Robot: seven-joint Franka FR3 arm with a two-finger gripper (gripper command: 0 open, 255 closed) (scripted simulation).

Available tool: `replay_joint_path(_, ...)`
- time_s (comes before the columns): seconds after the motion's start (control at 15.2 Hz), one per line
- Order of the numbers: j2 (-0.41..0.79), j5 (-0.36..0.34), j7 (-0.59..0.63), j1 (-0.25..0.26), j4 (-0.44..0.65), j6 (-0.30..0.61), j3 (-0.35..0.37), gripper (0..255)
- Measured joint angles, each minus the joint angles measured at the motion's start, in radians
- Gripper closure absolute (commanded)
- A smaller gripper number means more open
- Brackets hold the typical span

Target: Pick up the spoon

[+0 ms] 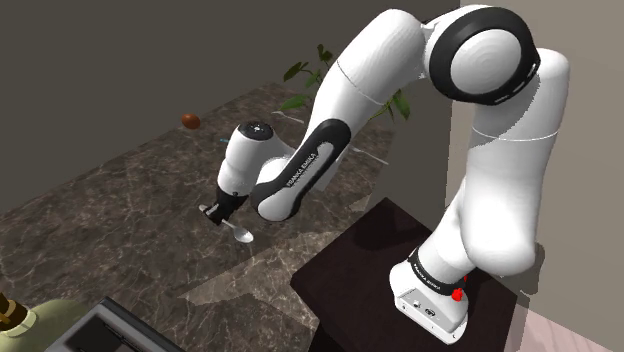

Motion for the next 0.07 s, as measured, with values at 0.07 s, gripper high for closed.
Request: replay_joint_path(0.07,-0.008,0.002,-0.002,-0.003,-0.003,-0.005,0.004,255)
